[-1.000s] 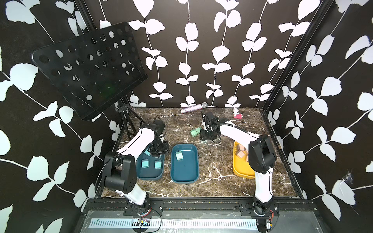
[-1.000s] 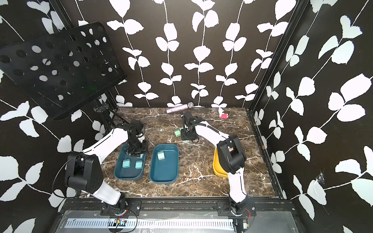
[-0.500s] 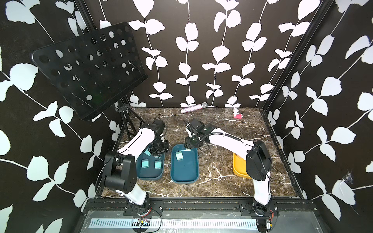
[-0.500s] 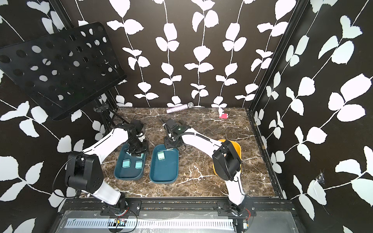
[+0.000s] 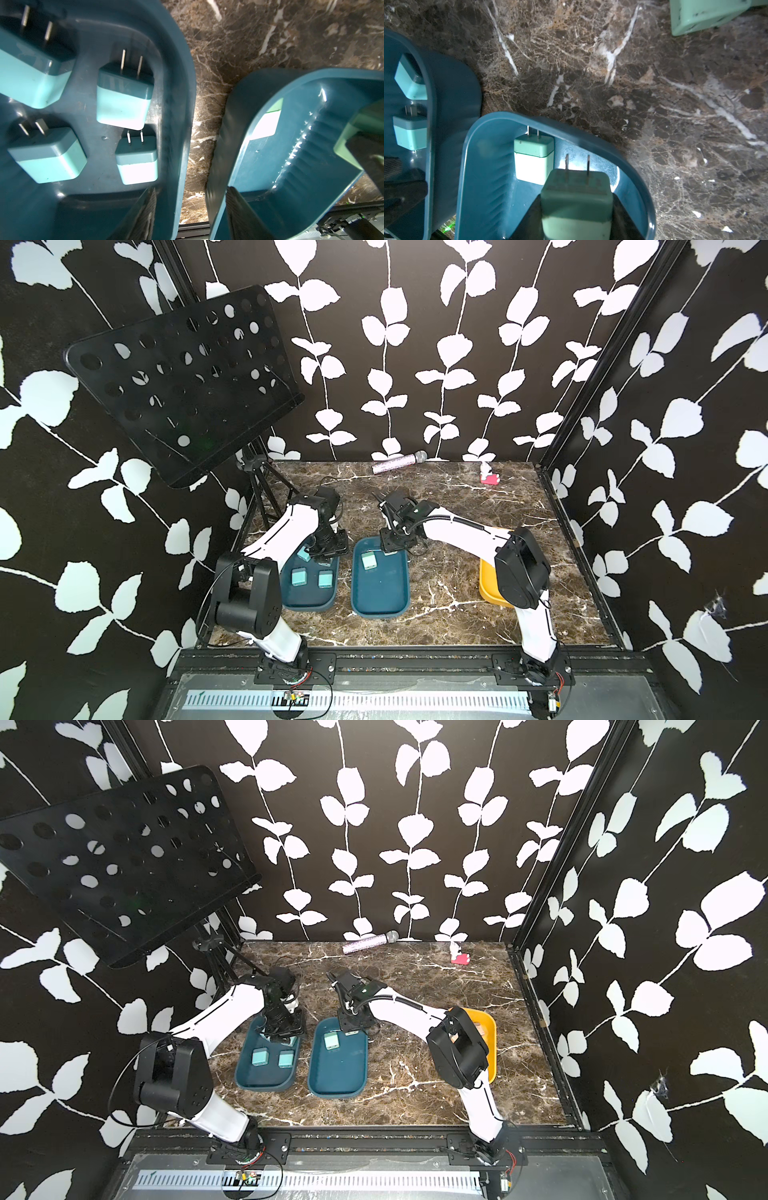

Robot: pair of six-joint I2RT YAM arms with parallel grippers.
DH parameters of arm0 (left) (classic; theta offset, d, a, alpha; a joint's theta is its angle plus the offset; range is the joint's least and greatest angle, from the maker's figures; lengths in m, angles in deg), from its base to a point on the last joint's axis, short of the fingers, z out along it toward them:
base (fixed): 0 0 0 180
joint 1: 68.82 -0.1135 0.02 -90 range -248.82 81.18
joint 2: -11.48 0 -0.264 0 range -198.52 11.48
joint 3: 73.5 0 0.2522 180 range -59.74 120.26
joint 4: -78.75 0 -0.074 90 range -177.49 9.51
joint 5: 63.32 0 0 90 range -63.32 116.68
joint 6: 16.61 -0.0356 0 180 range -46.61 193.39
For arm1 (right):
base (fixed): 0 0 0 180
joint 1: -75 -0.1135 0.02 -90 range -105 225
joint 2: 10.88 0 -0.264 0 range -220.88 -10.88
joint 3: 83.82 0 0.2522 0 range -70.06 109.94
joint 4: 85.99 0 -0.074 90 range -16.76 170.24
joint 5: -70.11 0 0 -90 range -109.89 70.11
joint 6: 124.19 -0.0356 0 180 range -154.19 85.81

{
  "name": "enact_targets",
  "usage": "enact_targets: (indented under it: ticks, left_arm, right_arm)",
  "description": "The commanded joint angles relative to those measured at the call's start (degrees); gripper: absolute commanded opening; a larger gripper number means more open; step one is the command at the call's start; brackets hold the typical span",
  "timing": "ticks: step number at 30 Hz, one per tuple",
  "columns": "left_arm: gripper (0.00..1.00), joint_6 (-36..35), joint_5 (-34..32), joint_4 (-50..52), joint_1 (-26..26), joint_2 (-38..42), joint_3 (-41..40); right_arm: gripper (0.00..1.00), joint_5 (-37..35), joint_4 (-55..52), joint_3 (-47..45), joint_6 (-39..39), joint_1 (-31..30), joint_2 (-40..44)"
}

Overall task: Place the plugs by color into the storage box
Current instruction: Place the plug in the storage box.

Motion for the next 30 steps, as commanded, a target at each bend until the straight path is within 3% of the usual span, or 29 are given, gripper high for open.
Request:
enact_targets:
  ticks: [1,30]
  left_arm:
    - [0.56,0.65,0.07,-0.13,0.05,0.63,-0.64]
    - [0.56,0.45,0.33,0.31,0.02,1.73,-1.93]
  right_arm:
    - [0.32,-1.14,-0.98,-0.66,0.94,-0.99,-1.25]
    - [0.33,-2.35,0.97,-2.24,-1.78,-2.46,-7.09]
